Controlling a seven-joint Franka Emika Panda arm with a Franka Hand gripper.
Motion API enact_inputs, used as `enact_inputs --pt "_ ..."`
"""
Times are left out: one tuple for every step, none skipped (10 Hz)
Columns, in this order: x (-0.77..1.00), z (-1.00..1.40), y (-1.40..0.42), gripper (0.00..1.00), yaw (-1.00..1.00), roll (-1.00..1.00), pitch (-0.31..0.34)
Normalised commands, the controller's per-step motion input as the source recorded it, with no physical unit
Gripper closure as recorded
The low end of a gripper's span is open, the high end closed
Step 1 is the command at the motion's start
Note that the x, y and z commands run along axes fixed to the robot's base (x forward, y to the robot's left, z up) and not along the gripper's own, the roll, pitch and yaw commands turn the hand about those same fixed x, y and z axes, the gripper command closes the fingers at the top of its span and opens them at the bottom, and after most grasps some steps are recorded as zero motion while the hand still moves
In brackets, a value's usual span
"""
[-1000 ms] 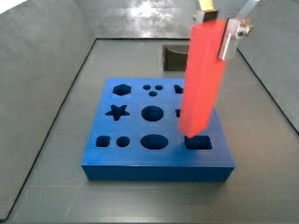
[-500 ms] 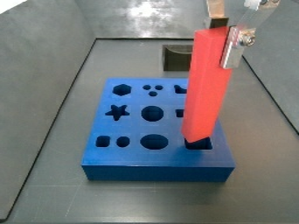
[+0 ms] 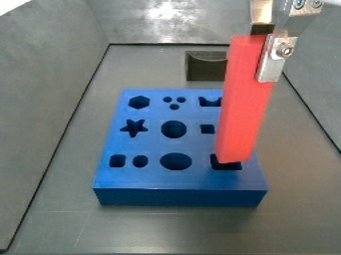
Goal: Pick up the rectangle object. Move up. Move to above the board. Insert the rectangle object.
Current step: Insert the rectangle object.
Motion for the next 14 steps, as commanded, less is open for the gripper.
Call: enact_inputs --pt "0.18 -0.09 0.00 1.00 -0.67 0.13 -0.014" --pt "0.11 -0.13 0.00 1.00 -0.62 0.25 0.000" --pt "0.00 -0.06 0.00 1.00 -0.36 0.20 0.109" --pt "0.00 -0.02 0.00 1.00 0.00 0.05 0.000" --pt "0.00 -0.13 -0.04 1.00 0.00 0.13 0.000" --pt "0.00 -0.24 -0.11 1.00 0.00 0.23 0.000" --pt "0.00 -0.23 -0.08 1.00 0.00 0.15 0.000" --pt "0.00 -0.22 -0.09 1.00 0.00 0.15 0.000" --pt "0.01 -0.21 -0.09 1.00 0.00 0.13 0.000" --pt "0.02 -0.22 -0.11 1.00 0.00 0.15 0.000" --pt "0.02 -0.21 -0.18 1.00 0.00 0.19 0.000" --pt "0.05 -0.17 -0.21 1.00 0.00 0.18 0.000" --pt "0.17 -0.21 -0.19 1.00 0.00 0.16 0.000" --pt "0.34 -0.31 -0.07 1.00 0.00 0.26 0.000"
